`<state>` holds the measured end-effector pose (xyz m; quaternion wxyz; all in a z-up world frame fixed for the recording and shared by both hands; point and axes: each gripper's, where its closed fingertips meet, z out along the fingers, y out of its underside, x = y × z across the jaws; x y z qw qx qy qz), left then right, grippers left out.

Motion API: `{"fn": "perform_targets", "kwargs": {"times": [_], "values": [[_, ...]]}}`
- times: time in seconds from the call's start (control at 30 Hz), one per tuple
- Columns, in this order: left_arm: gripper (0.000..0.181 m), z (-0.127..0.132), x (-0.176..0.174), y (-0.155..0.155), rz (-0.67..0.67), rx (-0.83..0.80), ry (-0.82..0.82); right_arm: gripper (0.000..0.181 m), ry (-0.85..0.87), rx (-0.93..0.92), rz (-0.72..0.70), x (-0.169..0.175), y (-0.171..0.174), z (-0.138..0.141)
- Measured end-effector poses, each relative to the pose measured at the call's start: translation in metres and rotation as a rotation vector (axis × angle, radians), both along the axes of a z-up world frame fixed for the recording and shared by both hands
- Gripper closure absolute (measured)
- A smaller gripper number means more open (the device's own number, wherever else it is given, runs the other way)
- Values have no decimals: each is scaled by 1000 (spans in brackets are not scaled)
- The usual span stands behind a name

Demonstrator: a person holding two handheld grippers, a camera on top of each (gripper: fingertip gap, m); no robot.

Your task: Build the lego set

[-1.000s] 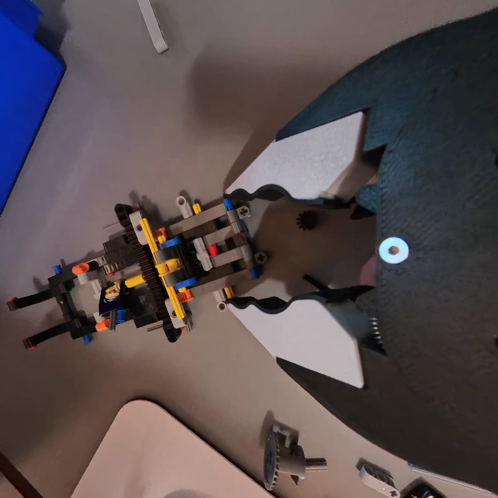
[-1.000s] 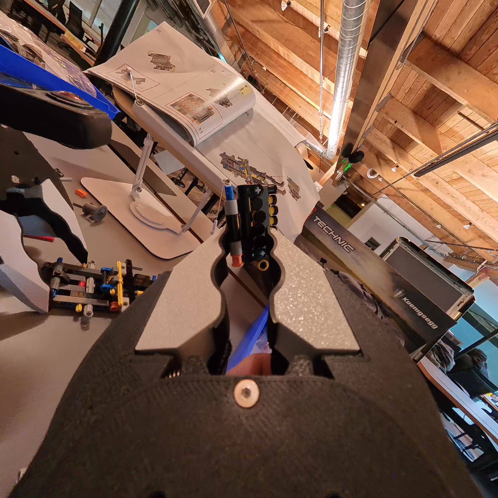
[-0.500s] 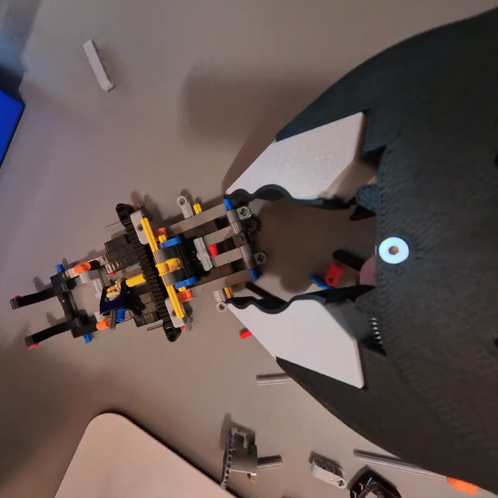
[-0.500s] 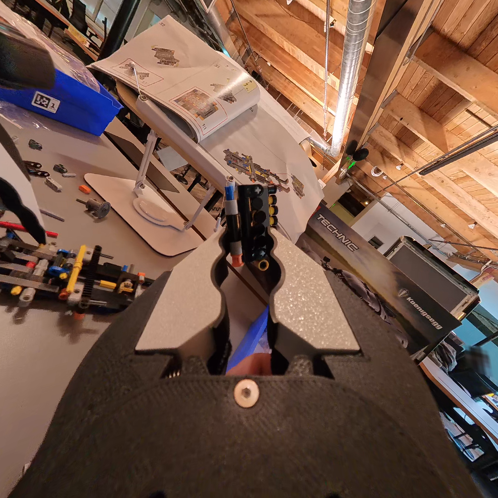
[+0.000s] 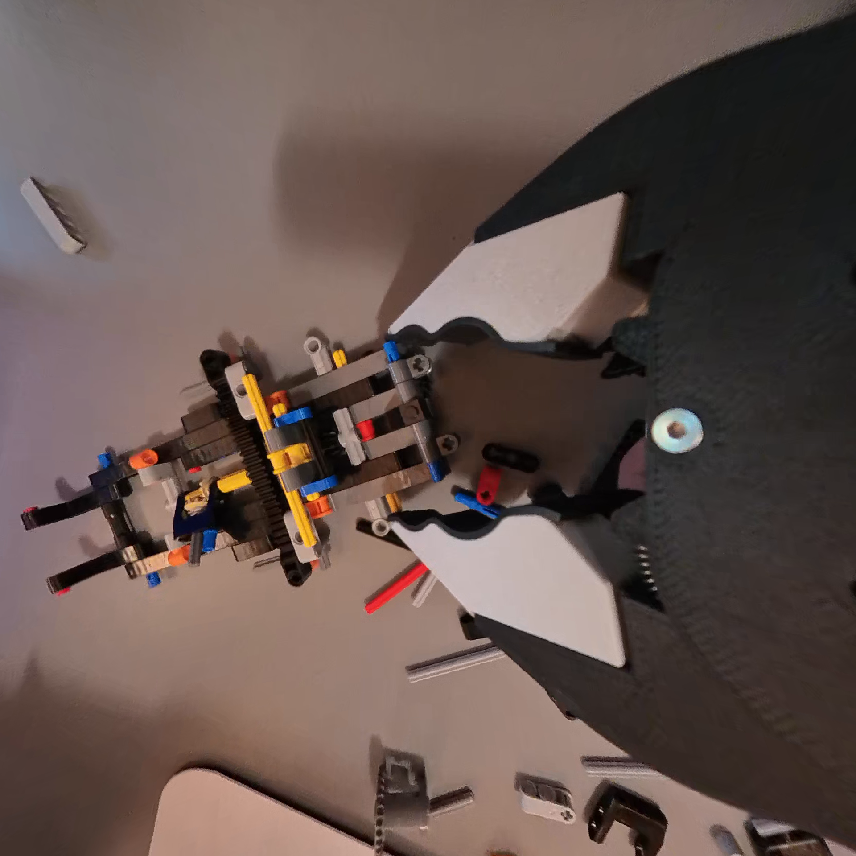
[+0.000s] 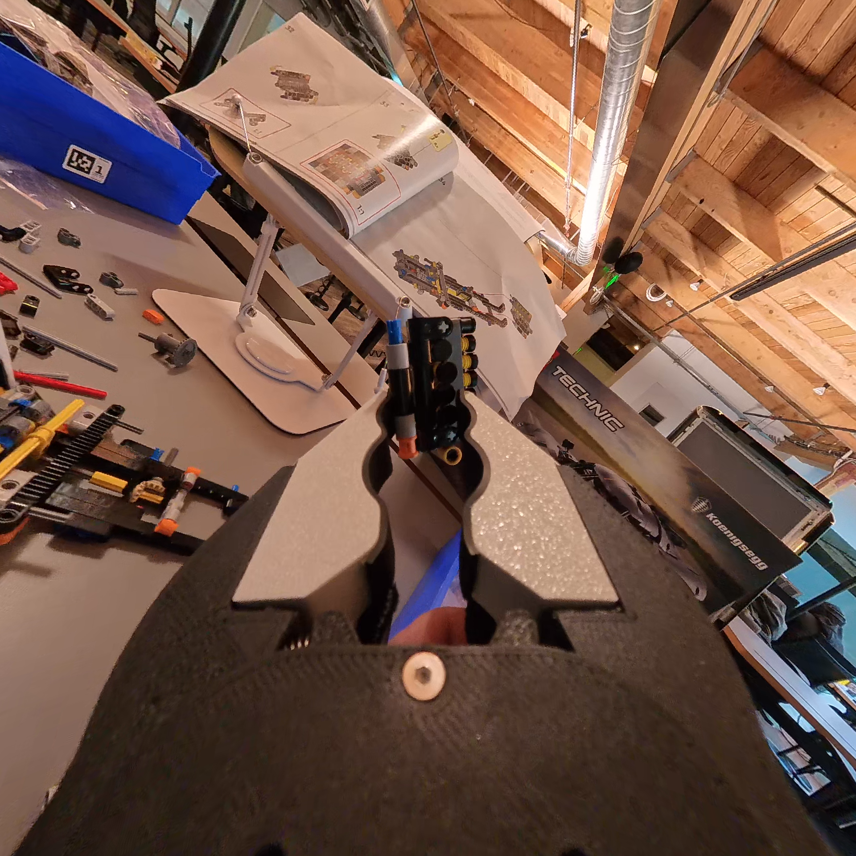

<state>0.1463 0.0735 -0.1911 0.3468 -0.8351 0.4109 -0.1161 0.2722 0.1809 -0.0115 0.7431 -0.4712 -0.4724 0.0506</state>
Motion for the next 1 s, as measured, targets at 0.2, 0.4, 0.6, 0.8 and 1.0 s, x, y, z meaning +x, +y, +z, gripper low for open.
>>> {"fn": "perform_targets", "kwargs": {"times": [0.2,0.4,0.6,0.8,1.0], "values": [[111,0,-15,-9,-73,-24,44,158,-10,-5,6,-1,0,-3],[111,0,-30,-14,-116,-49,72,158,-44,-17,19,-7,-1,-11],[107,4,-37,-16,-118,-50,48,157,-79,-26,31,-13,-2,-19],[101,21,-46,-12,-76,-18,44,158,-87,-36,67,-18,-7,-23],[107,89,-11,24,20,159,-190,157,-136,43,46,-29,-13,-25]]}}
